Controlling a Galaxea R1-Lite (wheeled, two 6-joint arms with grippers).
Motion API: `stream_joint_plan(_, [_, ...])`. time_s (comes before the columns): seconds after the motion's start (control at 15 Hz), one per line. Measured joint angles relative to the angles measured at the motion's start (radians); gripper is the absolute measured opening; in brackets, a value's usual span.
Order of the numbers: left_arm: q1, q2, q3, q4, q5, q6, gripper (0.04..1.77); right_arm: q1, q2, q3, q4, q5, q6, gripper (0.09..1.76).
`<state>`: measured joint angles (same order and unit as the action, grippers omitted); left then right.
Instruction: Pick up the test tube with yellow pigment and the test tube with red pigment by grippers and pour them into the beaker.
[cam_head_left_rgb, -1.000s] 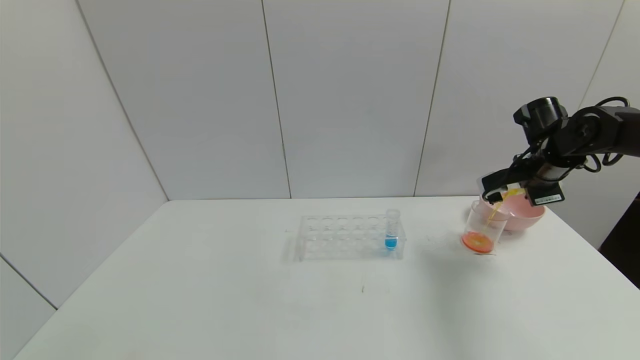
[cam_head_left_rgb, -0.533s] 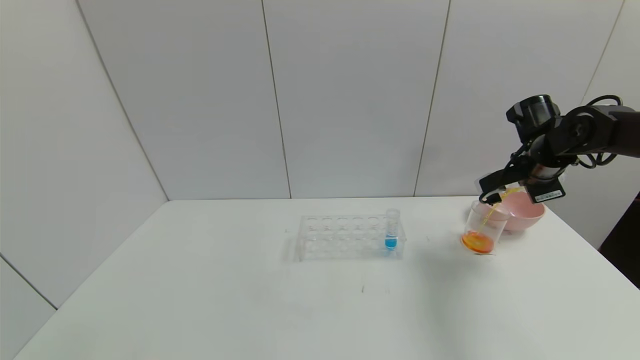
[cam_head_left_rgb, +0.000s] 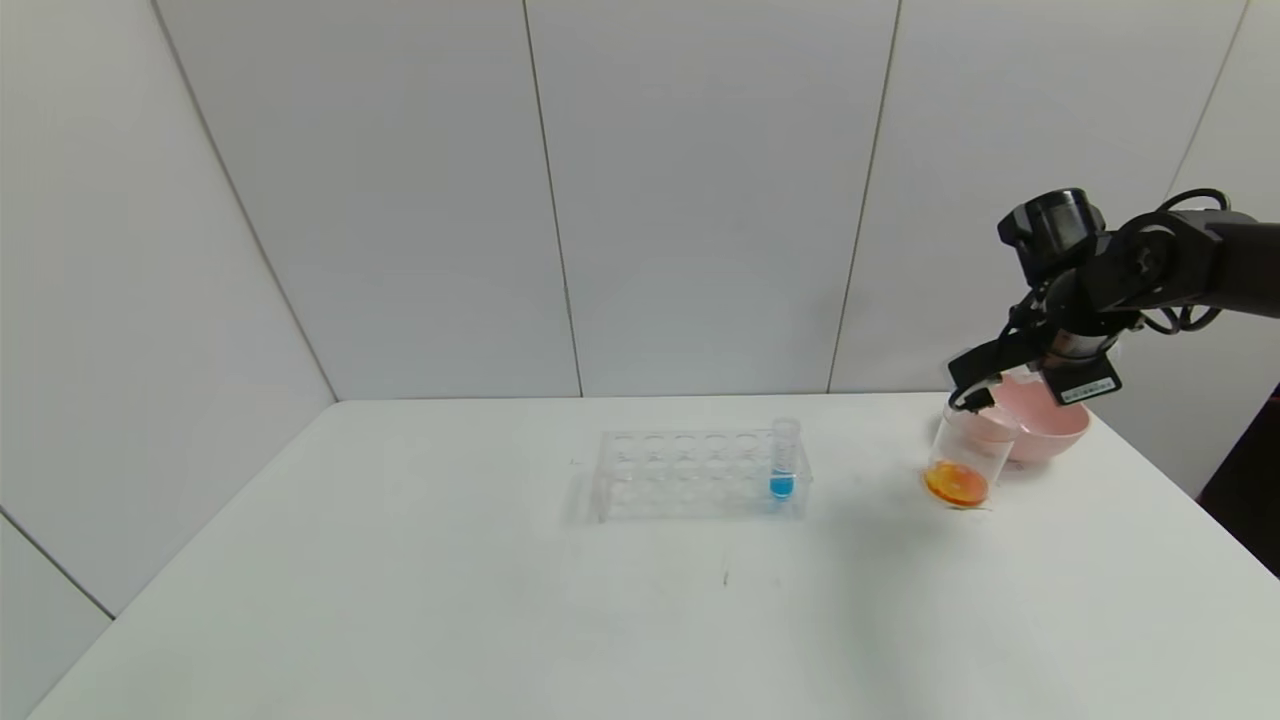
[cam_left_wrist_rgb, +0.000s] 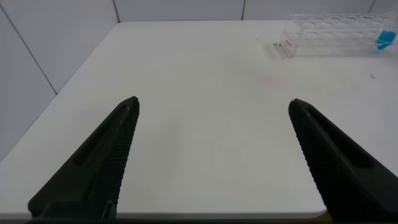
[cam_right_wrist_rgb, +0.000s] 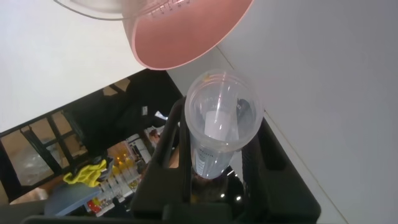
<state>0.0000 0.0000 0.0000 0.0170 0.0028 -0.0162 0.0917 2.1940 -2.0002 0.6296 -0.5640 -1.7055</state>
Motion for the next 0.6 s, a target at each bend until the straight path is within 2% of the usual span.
stream_joint_plan(0.47, [0.0, 0.0, 0.0, 0.0, 0.0, 0.0, 1.72, -0.004, -0.003, 0.0, -0.004, 0.0, 0.027, 0.52])
stream_joint_plan(0.6, [0.0, 0.0, 0.0, 0.0, 0.0, 0.0, 1.72, -0.02, -0.009, 0.0, 0.006, 0.088, 0.089, 0.52])
